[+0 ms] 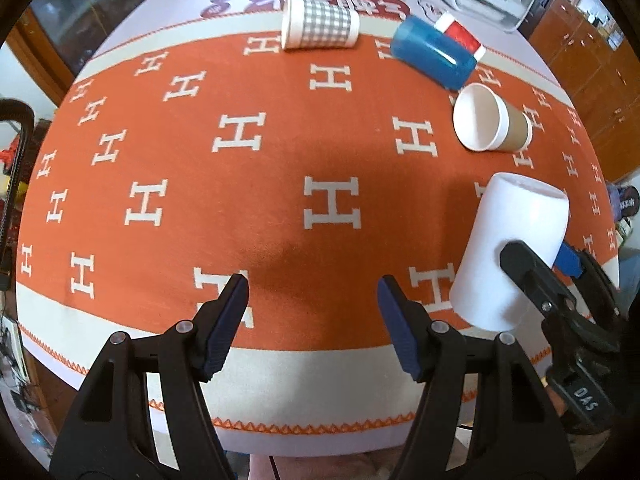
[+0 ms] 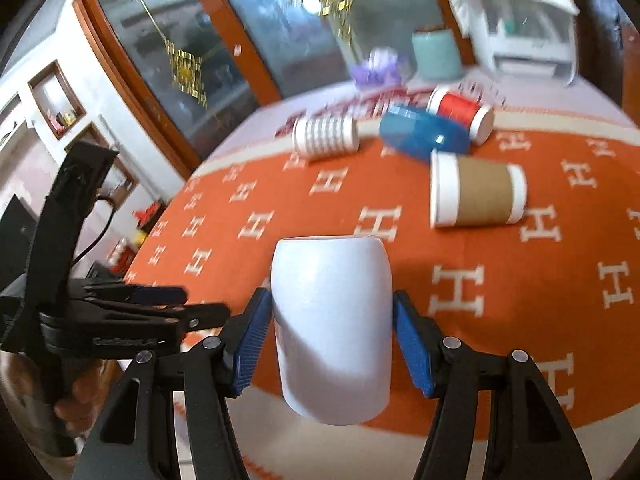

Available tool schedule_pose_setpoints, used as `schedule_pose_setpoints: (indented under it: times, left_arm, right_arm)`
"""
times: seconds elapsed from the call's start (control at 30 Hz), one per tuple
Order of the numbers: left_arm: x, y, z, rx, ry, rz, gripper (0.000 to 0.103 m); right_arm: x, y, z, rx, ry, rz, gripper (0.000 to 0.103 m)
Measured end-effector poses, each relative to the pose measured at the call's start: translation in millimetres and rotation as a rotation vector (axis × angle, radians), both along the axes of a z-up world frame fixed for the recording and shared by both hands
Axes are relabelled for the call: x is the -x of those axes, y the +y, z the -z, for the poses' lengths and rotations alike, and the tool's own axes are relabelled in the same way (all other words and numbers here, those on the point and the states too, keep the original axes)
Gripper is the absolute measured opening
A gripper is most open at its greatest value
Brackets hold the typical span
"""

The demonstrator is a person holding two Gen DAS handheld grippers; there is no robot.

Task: Flip cup upside down
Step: 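Lift and rotate the white cup with the right gripper, mouth toward the table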

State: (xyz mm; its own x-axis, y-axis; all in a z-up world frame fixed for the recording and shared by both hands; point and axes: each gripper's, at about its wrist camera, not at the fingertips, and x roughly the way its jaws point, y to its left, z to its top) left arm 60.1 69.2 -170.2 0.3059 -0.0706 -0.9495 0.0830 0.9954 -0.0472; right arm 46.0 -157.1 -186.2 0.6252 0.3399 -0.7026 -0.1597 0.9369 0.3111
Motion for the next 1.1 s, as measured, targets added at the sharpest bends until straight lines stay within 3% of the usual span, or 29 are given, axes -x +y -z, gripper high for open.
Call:
schedule_pose_setpoints:
  times: [0.1,0.3,0.6,0.83,0.97,1.1]
  left_arm:
    - [7.4,0.2,1.0,0.011,-0.028,-0.029,0.064]
    - [27.9,-4.8,4.1,0.001,-0.078,-0.045,0.064]
    - [54.3,-0.8,9.0,0.003,-0.095,-0.078,0.064]
    - [67.4,-5.0,7.6,-0.015,-0.124,-0.076,0.064]
    - [72.4,-10.2,9.5,-0.034,-0.125,-0.058,0.064]
    - [73.7,-13.5,13.7,-0.041,-0.103,-0.045,0.064]
  right_arm:
    - [12.2,0.1,9.0,0.002,-0.093,0.021,0.061]
    - [40.8,10.6,31.3,0.055,-0.126,-0.033,0.061]
    - [73.7,25.6,37.8,0.170,-0.197,-0.120,0.061]
    - [89.1,32.6,42.7,0.222,-0.211,-0.158,0.061]
    - [86.6,30.8,40.7,0.202,-0.187,-0.149,0.062]
    - [82.4,27.1,35.0,0.167,-0.125,-0.143,0.071]
